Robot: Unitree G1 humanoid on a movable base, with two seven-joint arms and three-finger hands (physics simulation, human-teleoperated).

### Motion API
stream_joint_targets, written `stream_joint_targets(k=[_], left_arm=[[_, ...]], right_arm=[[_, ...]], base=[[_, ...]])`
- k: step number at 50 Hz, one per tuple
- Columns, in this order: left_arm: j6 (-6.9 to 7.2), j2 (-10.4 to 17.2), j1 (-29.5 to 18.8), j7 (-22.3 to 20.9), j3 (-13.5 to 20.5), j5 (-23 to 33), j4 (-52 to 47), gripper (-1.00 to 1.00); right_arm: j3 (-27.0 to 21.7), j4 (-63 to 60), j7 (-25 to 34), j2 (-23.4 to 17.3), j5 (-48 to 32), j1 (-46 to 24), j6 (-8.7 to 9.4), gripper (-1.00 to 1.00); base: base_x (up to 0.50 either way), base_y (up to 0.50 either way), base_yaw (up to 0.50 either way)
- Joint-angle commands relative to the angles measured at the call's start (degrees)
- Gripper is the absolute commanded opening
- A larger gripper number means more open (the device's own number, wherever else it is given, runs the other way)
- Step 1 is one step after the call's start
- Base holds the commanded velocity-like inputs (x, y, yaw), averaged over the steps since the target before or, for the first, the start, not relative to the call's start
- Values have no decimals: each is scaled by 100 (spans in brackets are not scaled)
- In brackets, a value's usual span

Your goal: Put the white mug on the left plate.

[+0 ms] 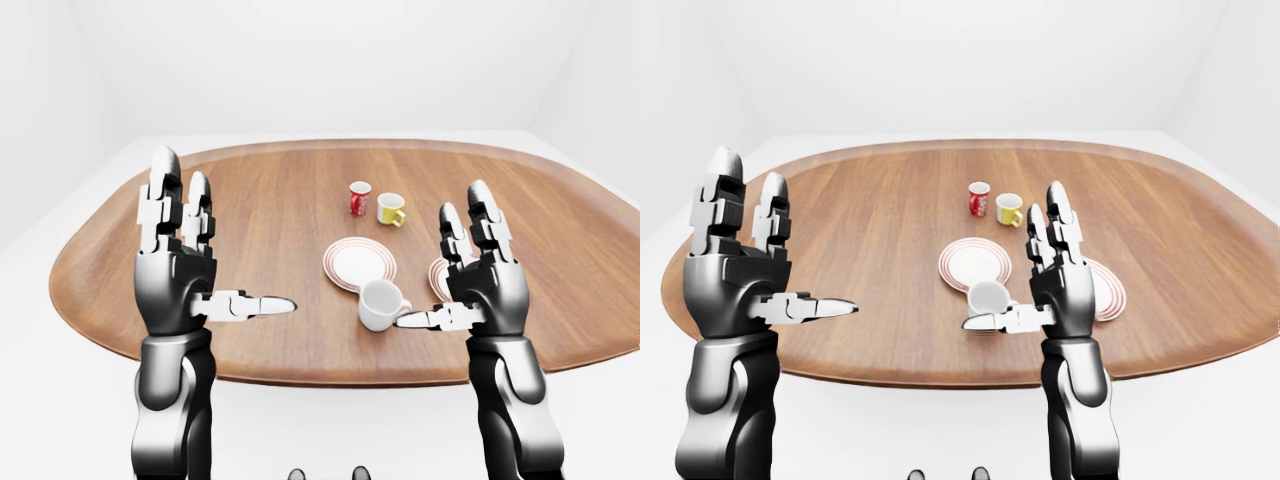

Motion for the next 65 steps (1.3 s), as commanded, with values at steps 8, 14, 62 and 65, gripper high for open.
stream_joint_targets(k=[8, 14, 62, 65], left_arm=[[0, -1, 4, 3, 5, -24, -57, 100], [0, -2, -1, 4, 7, -27, -41, 100], [0, -11, 37, -6, -8, -57, -92, 100], [0, -11, 33, -2, -9, -60, -91, 100]], right_arm=[[21, -14, 46, 3, -18, 29, 0, 100], [34, 0, 54, 6, -30, 25, 0, 100], [1130, -553, 484, -126, -1417, 887, 0, 100], [1188, -574, 554, -143, -1419, 1026, 0, 100]], base=[[50, 3, 0], [50, 3, 0], [26, 1, 0], [0, 0, 0]])
